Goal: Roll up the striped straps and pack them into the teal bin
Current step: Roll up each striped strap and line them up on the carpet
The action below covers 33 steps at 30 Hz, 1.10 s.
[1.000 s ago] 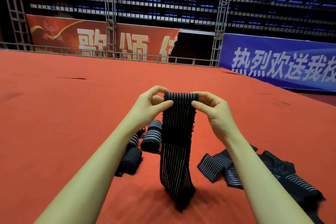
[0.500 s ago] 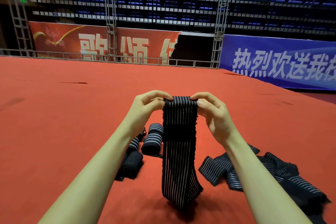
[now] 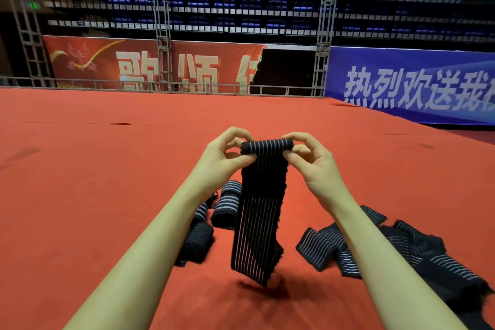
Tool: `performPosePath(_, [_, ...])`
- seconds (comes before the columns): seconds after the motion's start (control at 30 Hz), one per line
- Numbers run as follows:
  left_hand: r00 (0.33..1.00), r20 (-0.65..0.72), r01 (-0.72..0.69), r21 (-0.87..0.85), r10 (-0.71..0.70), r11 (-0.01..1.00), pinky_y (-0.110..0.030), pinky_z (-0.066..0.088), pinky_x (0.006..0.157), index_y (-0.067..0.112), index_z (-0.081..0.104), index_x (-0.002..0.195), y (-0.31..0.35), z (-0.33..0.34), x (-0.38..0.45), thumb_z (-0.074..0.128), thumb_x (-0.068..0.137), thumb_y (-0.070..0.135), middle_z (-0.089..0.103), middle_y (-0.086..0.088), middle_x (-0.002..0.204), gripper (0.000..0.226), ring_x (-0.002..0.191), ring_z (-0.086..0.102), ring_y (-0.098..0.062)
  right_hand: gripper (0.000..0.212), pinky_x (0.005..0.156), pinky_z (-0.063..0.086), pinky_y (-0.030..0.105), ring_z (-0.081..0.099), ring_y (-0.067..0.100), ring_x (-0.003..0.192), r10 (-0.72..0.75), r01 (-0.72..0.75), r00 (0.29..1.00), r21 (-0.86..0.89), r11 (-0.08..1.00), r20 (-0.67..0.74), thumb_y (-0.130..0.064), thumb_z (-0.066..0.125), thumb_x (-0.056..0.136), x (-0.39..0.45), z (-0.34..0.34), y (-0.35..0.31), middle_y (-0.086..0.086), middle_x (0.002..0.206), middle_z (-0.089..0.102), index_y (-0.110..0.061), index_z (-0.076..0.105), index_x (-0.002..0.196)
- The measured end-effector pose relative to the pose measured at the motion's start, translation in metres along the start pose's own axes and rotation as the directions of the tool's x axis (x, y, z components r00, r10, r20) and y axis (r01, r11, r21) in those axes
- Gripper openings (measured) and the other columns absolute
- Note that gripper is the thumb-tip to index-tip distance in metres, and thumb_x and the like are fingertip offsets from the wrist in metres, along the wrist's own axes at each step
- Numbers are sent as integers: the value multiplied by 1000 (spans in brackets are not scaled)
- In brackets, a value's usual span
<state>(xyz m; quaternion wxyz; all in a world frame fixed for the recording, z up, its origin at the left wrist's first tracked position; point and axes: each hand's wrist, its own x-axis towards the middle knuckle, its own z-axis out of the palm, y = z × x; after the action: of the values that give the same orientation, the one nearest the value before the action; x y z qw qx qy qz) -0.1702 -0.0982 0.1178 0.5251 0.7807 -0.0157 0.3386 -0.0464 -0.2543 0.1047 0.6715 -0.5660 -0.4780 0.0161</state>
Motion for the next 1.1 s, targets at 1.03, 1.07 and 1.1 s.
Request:
performPosePath(1.03, [975, -222, -8, -85, -11, 996, -16, 50, 73, 18, 63, 98, -9, 3, -6, 67, 85, 4, 69, 1, 92, 20, 81, 64, -4, 18, 80, 51, 22, 63, 7, 84, -5, 10, 963, 16, 1000, -268, -6, 73, 81, -15, 15, 11, -2, 89, 68, -14, 62, 92])
performPosePath(1.07, [969, -247, -9, -83, -12, 997, -16, 51, 75, 18, 63, 98, -9, 3, -5, 68, 85, 5, 68, 1, 93, 19, 82, 63, -5, 16, 81, 50, 22, 64, 9, 84, -5, -2, 960, -27, 1000, -280, -9, 75, 81, -18, 16, 15, -2, 89, 68, -14, 62, 89])
performPosePath(1.1, [965, -264, -7, -80, -14, 997, -17, 51, 76, 19, 63, 98, -9, 3, -5, 68, 85, 6, 68, 2, 93, 19, 83, 63, -6, 15, 81, 48, 21, 64, 9, 85, -3, -17, 960, -70, 997, -280, -12, 76, 80, -21, 17, 18, -1, 89, 68, -14, 63, 86])
